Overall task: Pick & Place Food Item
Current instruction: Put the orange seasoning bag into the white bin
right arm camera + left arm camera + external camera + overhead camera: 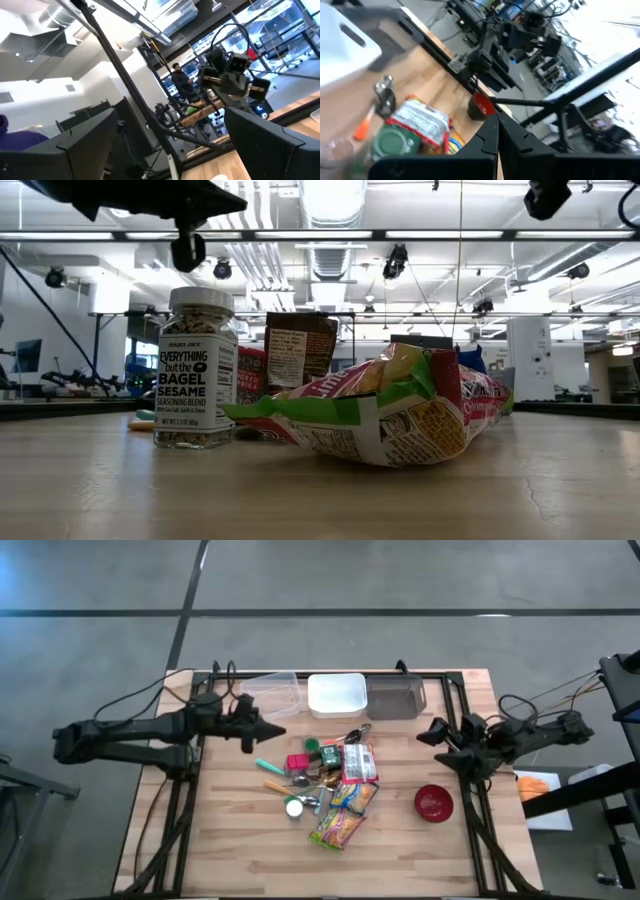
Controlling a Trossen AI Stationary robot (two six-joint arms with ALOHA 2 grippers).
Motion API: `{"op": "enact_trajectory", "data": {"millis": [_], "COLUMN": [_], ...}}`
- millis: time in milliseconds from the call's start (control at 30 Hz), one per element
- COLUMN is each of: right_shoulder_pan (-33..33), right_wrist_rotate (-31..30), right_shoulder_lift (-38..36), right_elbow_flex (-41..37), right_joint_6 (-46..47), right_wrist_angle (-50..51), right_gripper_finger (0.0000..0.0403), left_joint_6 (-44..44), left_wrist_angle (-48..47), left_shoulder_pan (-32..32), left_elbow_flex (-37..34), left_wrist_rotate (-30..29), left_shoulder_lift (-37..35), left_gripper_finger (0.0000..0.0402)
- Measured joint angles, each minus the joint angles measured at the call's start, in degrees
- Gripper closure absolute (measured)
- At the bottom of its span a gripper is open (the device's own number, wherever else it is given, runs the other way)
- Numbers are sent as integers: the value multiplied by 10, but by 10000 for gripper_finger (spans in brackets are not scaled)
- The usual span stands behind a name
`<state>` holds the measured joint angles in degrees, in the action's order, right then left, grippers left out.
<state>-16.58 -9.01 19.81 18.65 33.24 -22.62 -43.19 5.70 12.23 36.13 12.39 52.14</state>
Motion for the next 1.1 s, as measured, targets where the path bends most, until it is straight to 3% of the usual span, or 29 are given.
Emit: {"op": "enact_trajectory", "data": {"millis": [133, 300, 500, 1000, 1100], "right_shoulder_pan": [0, 0, 0, 0, 0], "right_wrist_rotate": [3, 3, 3, -3, -30], "right_shoulder_lift": [22, 44, 59, 96, 98], "right_elbow_flex": [21, 44, 61, 70, 72], "right_joint_6": [1, -44, -75, -44, -54], "right_wrist_angle": [0, 1, 0, 0, 0], "right_gripper_finger": [37, 37, 37, 37, 37], "left_joint_6": [-25, 26, 21, 14, 14], "left_wrist_angle": [0, 5, 19, 17, 17], "left_shoulder_pan": [7, 9, 22, 25, 25], "left_elbow_flex": [21, 25, 25, 25, 25], "left_wrist_rotate": [-4, -4, -25, -27, -27], "left_shoulder_lift": [24, 29, 27, 31, 31], "left_gripper_finger": [401, 401, 401, 401, 401]}}
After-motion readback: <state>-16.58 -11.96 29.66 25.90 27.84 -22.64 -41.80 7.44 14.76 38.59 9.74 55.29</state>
